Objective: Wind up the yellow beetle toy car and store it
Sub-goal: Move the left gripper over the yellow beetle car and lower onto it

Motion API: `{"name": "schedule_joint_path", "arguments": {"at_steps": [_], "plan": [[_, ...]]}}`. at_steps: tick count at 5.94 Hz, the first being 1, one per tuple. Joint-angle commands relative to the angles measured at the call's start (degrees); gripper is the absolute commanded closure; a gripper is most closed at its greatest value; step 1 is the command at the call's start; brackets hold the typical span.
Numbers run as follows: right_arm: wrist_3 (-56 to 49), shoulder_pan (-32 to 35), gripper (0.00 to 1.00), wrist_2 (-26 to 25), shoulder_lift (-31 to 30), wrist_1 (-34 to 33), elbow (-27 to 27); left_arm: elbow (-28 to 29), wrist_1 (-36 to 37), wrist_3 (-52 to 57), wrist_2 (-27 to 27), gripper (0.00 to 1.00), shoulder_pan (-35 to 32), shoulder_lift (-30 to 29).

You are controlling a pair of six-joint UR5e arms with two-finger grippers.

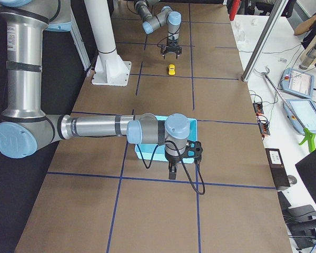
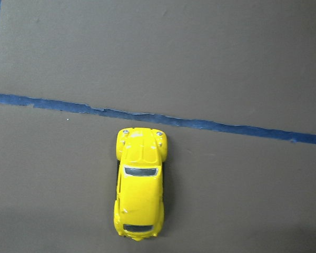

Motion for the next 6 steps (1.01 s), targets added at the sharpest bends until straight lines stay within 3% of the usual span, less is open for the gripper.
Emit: {"name": "schedule_joint_path", "arguments": {"at_steps": [1, 6], "plan": [[0.08, 0.0, 0.0, -0.08, -0.03, 0.0, 0.0, 4.14, -6.85, -6.21, 3.83, 0.0, 2.1, -0.41], [0.08, 0.0, 0.0, -0.08, -0.03, 0.0, -0.09, 6.7, -8.91, -5.99, 5.88, 0.0, 3.0, -0.41]]}}
